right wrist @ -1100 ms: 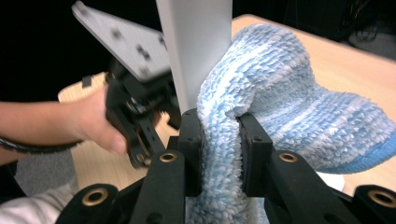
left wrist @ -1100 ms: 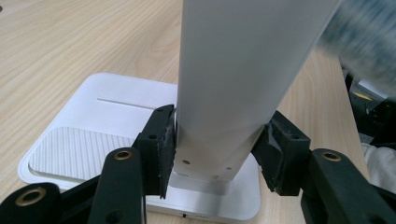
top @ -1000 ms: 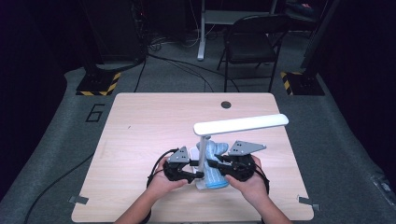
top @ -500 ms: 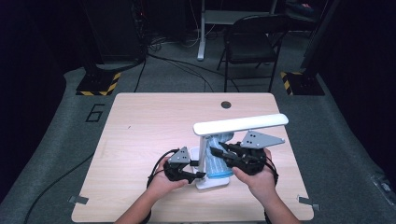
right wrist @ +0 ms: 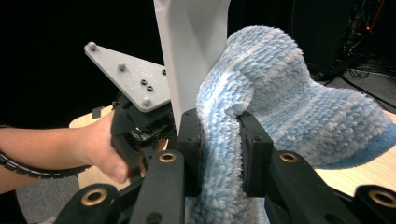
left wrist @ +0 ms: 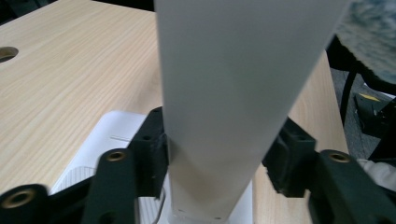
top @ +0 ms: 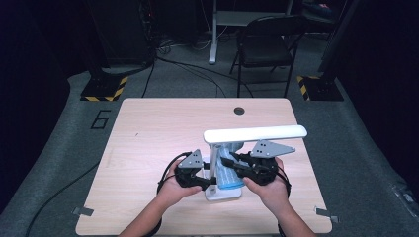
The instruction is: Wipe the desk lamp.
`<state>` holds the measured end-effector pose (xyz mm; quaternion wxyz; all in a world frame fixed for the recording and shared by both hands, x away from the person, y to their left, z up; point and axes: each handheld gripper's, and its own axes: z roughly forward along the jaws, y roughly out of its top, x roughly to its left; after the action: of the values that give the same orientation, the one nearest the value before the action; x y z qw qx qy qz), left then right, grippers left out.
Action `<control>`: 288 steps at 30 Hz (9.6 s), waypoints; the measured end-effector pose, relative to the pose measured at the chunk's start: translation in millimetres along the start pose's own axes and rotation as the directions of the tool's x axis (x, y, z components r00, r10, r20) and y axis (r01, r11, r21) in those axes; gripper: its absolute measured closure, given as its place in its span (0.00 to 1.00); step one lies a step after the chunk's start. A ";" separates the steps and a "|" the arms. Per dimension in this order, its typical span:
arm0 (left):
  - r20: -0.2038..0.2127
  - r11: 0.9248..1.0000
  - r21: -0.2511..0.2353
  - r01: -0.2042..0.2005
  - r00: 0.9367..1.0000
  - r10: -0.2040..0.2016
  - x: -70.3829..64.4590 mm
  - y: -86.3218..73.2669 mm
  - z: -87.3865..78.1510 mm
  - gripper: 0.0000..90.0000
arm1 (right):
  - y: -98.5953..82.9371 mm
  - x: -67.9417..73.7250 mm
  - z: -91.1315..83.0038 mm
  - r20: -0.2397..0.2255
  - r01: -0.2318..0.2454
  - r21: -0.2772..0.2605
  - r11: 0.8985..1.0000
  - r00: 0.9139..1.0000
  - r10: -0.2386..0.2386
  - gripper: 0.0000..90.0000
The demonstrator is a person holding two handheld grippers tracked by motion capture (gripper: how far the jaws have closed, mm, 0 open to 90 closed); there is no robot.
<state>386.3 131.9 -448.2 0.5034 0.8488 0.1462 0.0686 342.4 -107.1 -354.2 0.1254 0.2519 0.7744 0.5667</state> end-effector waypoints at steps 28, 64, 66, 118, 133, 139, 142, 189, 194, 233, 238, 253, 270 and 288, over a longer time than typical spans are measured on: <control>-0.013 1.000 0.011 0.011 1.000 -0.011 -2.0 0.4 2.4 0.58 | 4.1 8.2 -1.0 0.016 0.031 0.001 1.000 0.999 -0.031 0.82; -0.017 1.000 -0.002 0.006 1.000 -0.006 -3.4 18.4 -10.9 0.52 | 17.0 1.5 -24.7 0.010 -0.039 -0.190 0.981 0.999 0.042 0.84; -0.010 1.000 -0.005 0.007 1.000 -0.007 -5.1 25.0 -14.8 0.52 | 17.1 1.5 -24.5 0.009 -0.040 -0.190 0.981 0.999 0.043 0.84; -0.061 1.000 0.000 -0.012 0.998 0.012 0.7 42.9 -39.2 0.58 | 4.8 -23.7 -36.2 0.098 -0.132 -0.248 0.960 0.982 0.160 0.84; -0.052 1.000 -0.013 -0.012 0.999 0.012 -2.0 70.5 -50.6 0.56 | 8.9 -19.3 -29.3 0.054 -0.133 -0.229 0.964 0.987 0.149 0.83; -0.061 1.000 0.002 -0.026 0.998 0.026 -2.9 71.3 -47.1 0.58 | 12.2 -10.0 -23.3 0.033 -0.113 -0.224 0.968 0.992 0.123 0.83; -0.065 1.000 -0.019 -0.015 0.998 0.014 -2.8 68.5 -46.8 0.58 | 13.7 -7.3 -20.5 0.038 -0.108 -0.223 0.969 0.992 0.120 0.83; -0.086 1.000 -0.019 -0.020 0.996 0.019 -4.2 65.0 -42.1 0.58 | -16.8 -53.9 -75.5 0.224 -0.181 -0.301 0.936 0.941 0.254 0.83; -0.082 1.000 -0.020 -0.016 0.997 0.014 -4.1 64.3 -43.0 0.58 | -24.2 -71.4 -92.8 0.271 -0.203 -0.324 0.924 0.916 0.296 0.83; -0.080 0.999 -0.027 -0.018 0.997 0.016 -3.6 63.7 -41.7 0.58 | -33.8 -87.3 -110.9 0.312 -0.234 -0.346 0.908 0.884 0.347 0.83; -0.074 1.000 -0.024 -0.016 0.997 0.014 -2.7 62.7 -44.1 0.58 | -28.6 -82.1 -105.6 0.328 -0.213 -0.339 0.916 0.886 0.328 0.83; -0.085 0.999 -0.029 -0.013 0.996 0.011 -4.6 62.9 -42.2 0.58 | -9.8 -48.0 -69.1 0.223 -0.128 -0.272 0.954 0.956 0.192 0.83; -0.076 0.999 -0.036 -0.010 0.997 0.007 -3.7 62.5 -41.5 0.58 | -40.2 -93.7 -119.8 0.352 -0.221 -0.349 0.911 0.869 0.346 0.83; -0.012 0.999 -0.045 -0.022 1.000 0.022 9.4 53.1 -61.7 0.58 | -36.8 -93.9 -129.3 0.369 -0.195 -0.341 0.920 0.872 0.321 0.83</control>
<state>388.5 162.4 -372.2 0.5210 0.8383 0.1381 0.0825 350.3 -270.8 -355.2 0.2463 0.4479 0.5957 0.6196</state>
